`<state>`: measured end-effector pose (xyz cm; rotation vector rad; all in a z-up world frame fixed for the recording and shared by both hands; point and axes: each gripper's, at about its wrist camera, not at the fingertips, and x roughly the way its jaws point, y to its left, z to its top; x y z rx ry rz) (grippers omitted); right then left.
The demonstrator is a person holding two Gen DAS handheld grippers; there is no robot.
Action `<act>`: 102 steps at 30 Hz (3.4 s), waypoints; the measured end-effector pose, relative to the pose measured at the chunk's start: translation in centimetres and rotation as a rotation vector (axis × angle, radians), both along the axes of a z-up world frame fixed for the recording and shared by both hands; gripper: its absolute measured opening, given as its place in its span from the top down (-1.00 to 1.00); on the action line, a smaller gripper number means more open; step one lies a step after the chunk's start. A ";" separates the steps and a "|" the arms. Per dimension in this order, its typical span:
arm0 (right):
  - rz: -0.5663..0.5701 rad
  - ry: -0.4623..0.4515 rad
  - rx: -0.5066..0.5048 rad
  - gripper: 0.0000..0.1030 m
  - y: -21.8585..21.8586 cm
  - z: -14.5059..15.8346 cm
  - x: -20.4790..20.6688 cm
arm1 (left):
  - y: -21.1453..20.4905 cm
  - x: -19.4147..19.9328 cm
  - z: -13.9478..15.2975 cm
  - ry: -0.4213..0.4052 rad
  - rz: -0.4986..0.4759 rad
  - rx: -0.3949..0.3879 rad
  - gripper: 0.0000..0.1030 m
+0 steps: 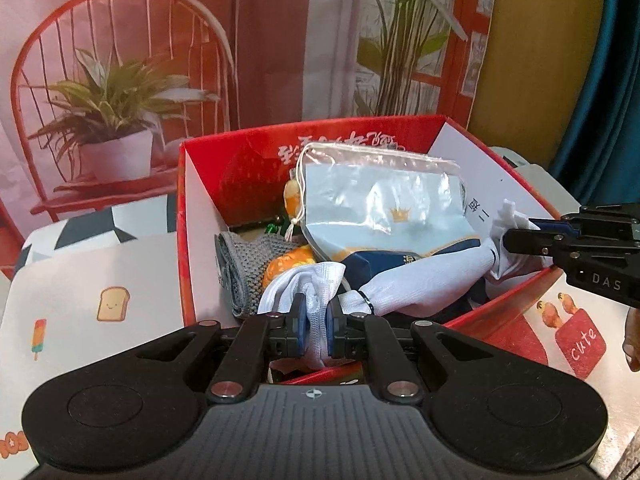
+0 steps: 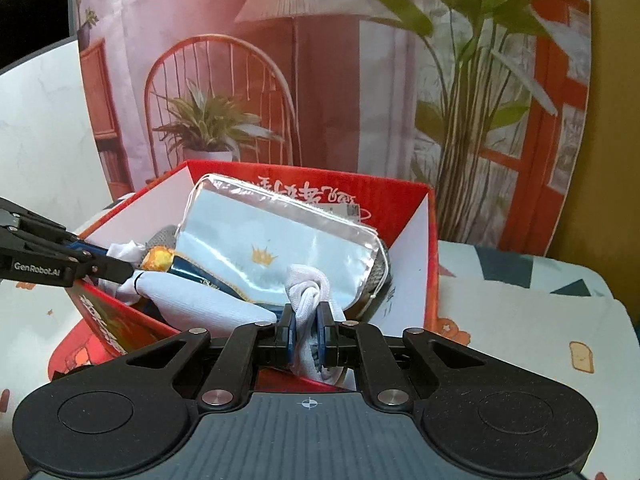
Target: Organize soft objects
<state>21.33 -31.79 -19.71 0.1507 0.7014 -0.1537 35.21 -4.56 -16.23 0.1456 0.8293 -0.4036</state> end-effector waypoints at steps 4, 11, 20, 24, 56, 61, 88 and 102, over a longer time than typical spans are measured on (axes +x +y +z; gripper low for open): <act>-0.004 -0.031 -0.060 0.51 0.9 0.3 -0.6 | 0.7 -1.0 0.8 -0.048 -0.012 -0.030 -0.21; -0.003 -0.174 -0.086 -0.06 1.8 1.8 -2.8 | 2.1 -4.9 3.4 -0.210 0.017 -0.083 -0.48; 0.057 -0.303 -0.053 -0.19 5.1 2.0 -7.2 | 5.4 -11.3 2.1 -0.256 0.122 -0.164 -0.58; 0.064 -0.278 -0.024 -0.17 6.7 0.1 -9.0 | 6.2 -12.0 -0.7 -0.177 0.161 -0.163 -0.58; -0.009 0.047 -0.005 -0.13 8.7 -9.7 -5.8 | 6.1 -11.9 -9.4 -0.040 0.252 -0.029 -0.47; -0.006 0.046 0.003 -0.16 8.5 -9.7 -5.9 | 6.1 -12.4 -9.2 -0.049 0.229 -0.045 0.15; -0.062 0.040 0.088 -0.18 7.3 -9.3 -6.7 | 6.7 -12.7 -9.2 -0.051 0.202 -0.065 0.42; -0.003 0.036 0.151 0.64 8.1 -8.8 -5.6 | 6.9 -12.4 -9.2 -0.039 0.202 -0.076 0.42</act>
